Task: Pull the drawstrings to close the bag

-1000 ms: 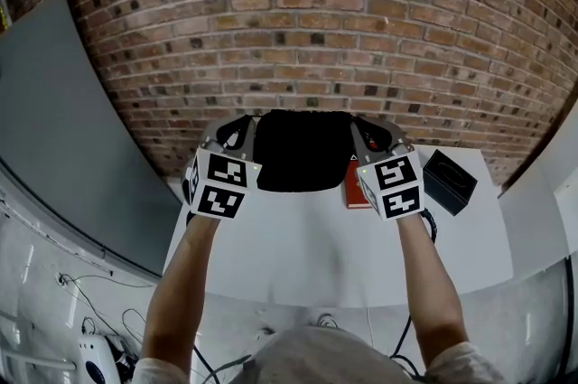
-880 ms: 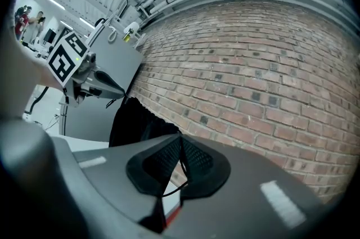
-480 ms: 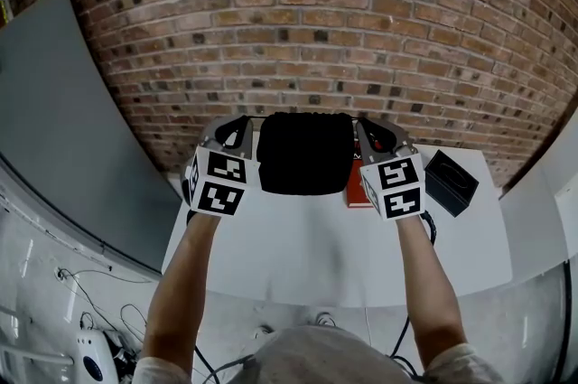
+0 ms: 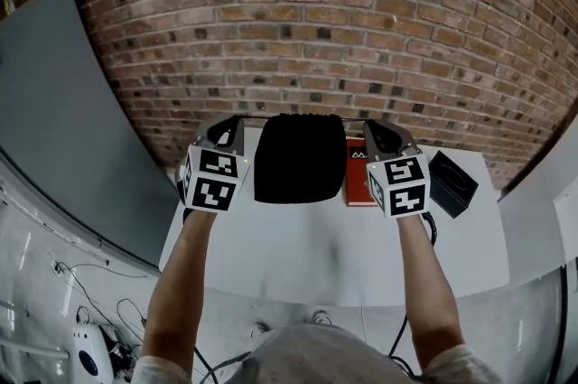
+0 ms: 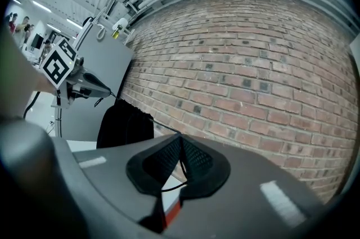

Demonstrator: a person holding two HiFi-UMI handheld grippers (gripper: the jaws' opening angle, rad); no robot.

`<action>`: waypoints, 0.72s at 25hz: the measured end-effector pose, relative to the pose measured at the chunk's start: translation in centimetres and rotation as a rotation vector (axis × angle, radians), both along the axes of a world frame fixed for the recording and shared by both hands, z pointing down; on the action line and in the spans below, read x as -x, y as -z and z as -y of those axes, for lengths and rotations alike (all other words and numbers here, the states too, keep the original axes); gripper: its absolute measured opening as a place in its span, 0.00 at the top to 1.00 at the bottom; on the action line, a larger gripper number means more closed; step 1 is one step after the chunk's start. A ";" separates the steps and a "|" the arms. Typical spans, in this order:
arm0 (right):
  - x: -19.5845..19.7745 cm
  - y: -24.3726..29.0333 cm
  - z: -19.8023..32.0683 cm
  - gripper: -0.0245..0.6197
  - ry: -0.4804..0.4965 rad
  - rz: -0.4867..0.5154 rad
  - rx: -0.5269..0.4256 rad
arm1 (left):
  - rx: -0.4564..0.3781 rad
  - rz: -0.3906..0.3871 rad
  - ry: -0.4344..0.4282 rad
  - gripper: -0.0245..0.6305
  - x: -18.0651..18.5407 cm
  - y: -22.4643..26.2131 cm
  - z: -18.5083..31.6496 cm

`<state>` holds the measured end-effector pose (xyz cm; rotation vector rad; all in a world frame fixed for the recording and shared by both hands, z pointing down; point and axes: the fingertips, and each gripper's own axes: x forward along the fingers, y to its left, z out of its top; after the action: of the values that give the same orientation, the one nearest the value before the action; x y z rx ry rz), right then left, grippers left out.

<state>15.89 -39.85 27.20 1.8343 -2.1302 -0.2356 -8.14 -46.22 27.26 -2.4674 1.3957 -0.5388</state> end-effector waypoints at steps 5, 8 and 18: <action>-0.4 -0.4 0.0 0.95 -0.015 0.021 0.004 | 0.006 -0.015 0.023 0.95 1.0 -0.5 0.2; -0.8 -0.7 -0.1 0.95 -0.022 0.036 0.008 | 0.013 -0.026 0.037 0.95 1.5 -0.8 0.3; -2.1 -1.0 -0.3 0.95 -0.047 0.056 0.013 | 0.032 -0.041 0.067 0.95 3.0 -1.5 0.3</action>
<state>17.96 -39.54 28.23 1.9022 -2.1175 -0.1610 -11.13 -46.53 28.76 -2.4777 1.5013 -0.5317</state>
